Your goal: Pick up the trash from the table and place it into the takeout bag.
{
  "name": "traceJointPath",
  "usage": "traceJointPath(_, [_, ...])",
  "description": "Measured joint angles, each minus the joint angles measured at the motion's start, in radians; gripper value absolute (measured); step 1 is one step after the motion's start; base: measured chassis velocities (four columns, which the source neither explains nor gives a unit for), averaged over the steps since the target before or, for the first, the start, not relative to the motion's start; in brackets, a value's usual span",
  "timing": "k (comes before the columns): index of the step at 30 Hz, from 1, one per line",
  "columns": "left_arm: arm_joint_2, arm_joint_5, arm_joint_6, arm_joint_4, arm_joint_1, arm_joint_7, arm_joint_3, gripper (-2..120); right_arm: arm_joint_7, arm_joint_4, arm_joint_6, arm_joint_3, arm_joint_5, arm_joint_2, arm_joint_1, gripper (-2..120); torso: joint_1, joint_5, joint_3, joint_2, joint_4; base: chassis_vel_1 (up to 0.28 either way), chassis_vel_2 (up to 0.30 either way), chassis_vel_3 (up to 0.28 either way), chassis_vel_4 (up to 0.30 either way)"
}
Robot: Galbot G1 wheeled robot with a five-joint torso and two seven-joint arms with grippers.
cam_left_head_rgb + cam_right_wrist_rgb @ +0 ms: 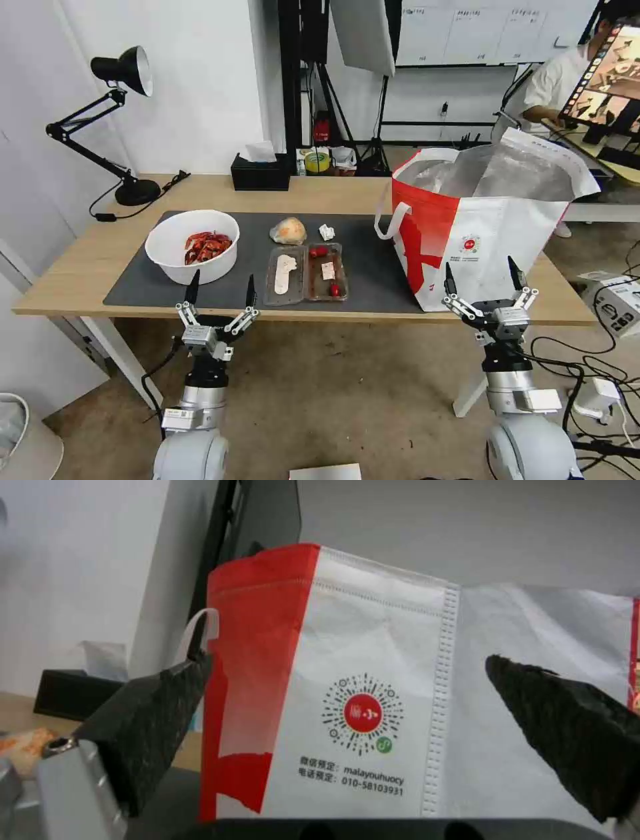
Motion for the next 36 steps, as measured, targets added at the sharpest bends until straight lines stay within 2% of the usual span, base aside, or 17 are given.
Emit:
traceJointPath(9, [0.027,-0.134,0.061,-0.082,0.019,-0.001,0.066,100,-0.002,0.002,-0.003,0.0,-0.001,-0.002,0.003,100,0.0,0.0001,0.0,0.0,0.0,0.0,0.0,0.0,0.0])
traceJointPath(17, [0.078,-0.266,0.129,-0.108,0.01,-0.089,0.148,100,-0.004,0.01,-0.004,0.0,-0.003,-0.001,-0.002,100,0.0,0.0001,0.0,0.0,0.0,0.0,0.0,0.0,0.0])
traceJointPath(19, [0.092,-0.346,0.168,-0.123,0.001,-0.152,0.192,100,-0.005,0.012,-0.005,0.002,-0.003,-0.003,-0.004,100,0.0,0.0001,0.0,0.0,0.0,0.0,0.0,0.0,0.0])
traceJointPath(20, [0.092,-0.346,0.168,-0.123,0.001,-0.152,0.192,100,-0.005,0.012,-0.005,0.002,-0.003,-0.003,-0.004,100,0.0,0.0001,0.0,0.0,0.0,0.0,0.0,0.0,0.0])
traceJointPath(23, [0.109,-0.465,0.221,-0.148,-0.01,-0.218,0.248,100,-0.005,0.012,-0.006,0.003,-0.005,-0.008,-0.004,100,0.0,0.0001,0.0,0.0,0.0,0.0,0.0,0.0,0.0])
traceJointPath(24, [0.109,-0.465,0.221,-0.148,-0.01,-0.218,0.248,100,-0.005,0.012,-0.006,0.003,-0.005,-0.008,-0.004,100,0.0,0.0001,0.0,0.0,0.0,0.0,0.0,0.0,0.0])
traceJointPath(28, [0.143,-0.692,0.334,-0.208,-0.027,-0.305,0.307,100,-0.005,0.006,-0.007,0.002,-0.011,-0.008,-0.005,100,0.0,0.0001,0.0,0.0,0.0,0.0,0.0,0.0,0.0])
traceJointPath(31, [0.149,-0.737,0.363,-0.219,-0.032,-0.321,0.311,100,-0.005,0.005,-0.007,0.002,-0.013,-0.006,-0.005,100,0.0,0.0001,0.0,0.0,0.0,0.0,0.0,0.0,0.0])
traceJointPath(34, [0.166,-0.935,0.481,-0.254,-0.065,-0.367,0.312,100,-0.004,0.002,-0.007,0.002,-0.021,0.0,-0.006,100,0.0,0.0001,0.0,0.0,0.0,0.0,0.0,0.0,0.0])
traceJointPath(36, [0.168,-0.968,0.501,-0.259,-0.07,-0.373,0.311,100,-0.003,0.001,-0.007,0.002,-0.022,0.001,-0.007,100,0.0,0.0001,0.0,0.0,0.0,0.0,0.0,0.0,0.0])
